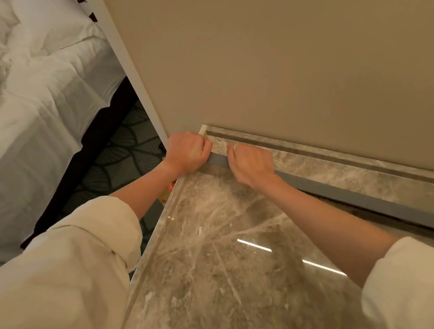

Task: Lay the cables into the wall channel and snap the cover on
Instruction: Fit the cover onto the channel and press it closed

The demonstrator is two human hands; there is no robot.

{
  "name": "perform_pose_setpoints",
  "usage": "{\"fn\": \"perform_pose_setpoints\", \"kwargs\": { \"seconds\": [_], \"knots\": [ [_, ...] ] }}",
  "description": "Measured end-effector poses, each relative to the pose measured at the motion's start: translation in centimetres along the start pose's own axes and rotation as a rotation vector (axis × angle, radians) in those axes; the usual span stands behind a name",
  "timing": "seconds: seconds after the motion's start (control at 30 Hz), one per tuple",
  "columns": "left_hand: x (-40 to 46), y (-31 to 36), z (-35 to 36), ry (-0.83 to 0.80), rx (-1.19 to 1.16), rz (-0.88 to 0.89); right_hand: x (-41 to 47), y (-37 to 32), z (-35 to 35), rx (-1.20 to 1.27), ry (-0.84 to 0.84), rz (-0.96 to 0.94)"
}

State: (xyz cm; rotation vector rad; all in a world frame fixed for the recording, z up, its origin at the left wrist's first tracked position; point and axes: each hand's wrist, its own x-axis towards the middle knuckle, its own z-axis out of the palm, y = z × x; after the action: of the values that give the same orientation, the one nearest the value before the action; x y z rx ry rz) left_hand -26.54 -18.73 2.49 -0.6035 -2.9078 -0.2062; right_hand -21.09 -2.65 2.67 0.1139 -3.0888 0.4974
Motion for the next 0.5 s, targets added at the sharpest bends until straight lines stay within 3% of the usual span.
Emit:
{"fn": "perform_pose_setpoints", "kwargs": {
  "seconds": [0.13, 0.3, 0.5],
  "knots": [
    [0.2, 0.3, -0.3, 0.093, -0.019, -0.065, -2.0, 4.0, -1.2, -0.119, -0.074, -0.216],
    [0.1, 0.7, -0.4, 0.068, 0.021, -0.045, -2.8, 8.1, -3.0, 0.133, -0.329, -0.260],
    [0.2, 1.6, -0.3, 0.129, -0.013, 0.055, -3.0, 8.9, -3.0, 0.067, -0.161, -0.237]
  ]
}}
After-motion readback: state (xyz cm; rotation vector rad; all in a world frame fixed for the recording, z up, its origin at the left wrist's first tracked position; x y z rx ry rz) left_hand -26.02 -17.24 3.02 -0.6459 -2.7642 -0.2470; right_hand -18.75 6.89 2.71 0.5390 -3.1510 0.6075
